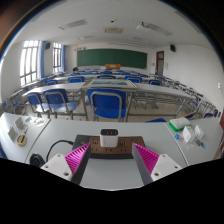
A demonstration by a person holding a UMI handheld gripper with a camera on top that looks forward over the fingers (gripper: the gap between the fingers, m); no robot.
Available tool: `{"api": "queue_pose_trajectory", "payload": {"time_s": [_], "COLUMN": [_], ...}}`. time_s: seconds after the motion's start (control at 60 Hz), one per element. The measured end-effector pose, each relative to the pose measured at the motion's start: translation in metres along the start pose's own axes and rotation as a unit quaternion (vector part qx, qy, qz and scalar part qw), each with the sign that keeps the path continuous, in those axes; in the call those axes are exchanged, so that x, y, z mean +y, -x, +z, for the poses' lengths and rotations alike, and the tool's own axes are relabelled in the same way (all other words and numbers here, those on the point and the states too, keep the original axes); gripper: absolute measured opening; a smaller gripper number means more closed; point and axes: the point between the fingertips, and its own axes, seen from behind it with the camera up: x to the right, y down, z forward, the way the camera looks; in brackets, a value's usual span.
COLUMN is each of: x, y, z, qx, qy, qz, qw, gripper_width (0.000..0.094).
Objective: Unplug charger
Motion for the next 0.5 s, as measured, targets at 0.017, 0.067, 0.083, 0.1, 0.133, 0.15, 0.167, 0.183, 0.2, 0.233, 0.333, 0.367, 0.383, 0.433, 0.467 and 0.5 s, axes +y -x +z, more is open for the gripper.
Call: {"api": "queue_pose_trajectory", "payload": {"time_s": [0.017, 0.067, 0.083, 0.1, 0.133, 0.15, 0.167, 0.183, 0.2, 0.233, 0.333, 0.367, 0.383, 0.433, 0.467, 0.5], "x": [-0.001, -0.005, -0.006, -0.008, -0.007, -0.006, -0.005, -0.004, -0.004, -0.005, -0.007, -0.007, -0.007, -0.007, -0.006, -0.007], "y": [0.0, -0.001, 0.0, 0.001, 0.003, 0.003, 0.004, 0.004, 0.001, 0.006, 0.016, 0.012, 0.013, 0.01, 0.013, 0.013], "z": [0.008, 0.031, 0.037, 0.043, 0.055, 0.06, 0.065, 0.068, 0.073, 0.081, 0.084, 0.08, 0.082, 0.083, 0.084, 0.084], "qx": [0.0, 0.001, -0.001, -0.003, -0.007, -0.008, -0.008, -0.008, -0.009, -0.009, -0.022, -0.021, -0.022, -0.019, -0.022, -0.022], "qy": [0.001, 0.002, 0.002, 0.001, 0.004, 0.006, 0.008, 0.009, 0.009, 0.01, 0.004, 0.006, 0.005, 0.005, 0.009, 0.011], "qz": [0.0, -0.004, -0.005, -0.006, -0.008, -0.009, -0.01, -0.01, -0.01, -0.013, -0.007, -0.007, -0.007, 0.0, 0.008, 0.006], "qw": [1.0, 1.0, 1.0, 1.0, 1.0, 1.0, 1.0, 1.0, 1.0, 1.0, 1.0, 1.0, 1.0, 1.0, 1.0, 1.0], "gripper_width": [0.0846, 0.0846, 0.0842, 0.0834, 0.0805, 0.0785, 0.0766, 0.0743, 0.0717, 0.0646, 0.0458, 0.0439, 0.0423, 0.03, 0.0274, 0.0253]}}
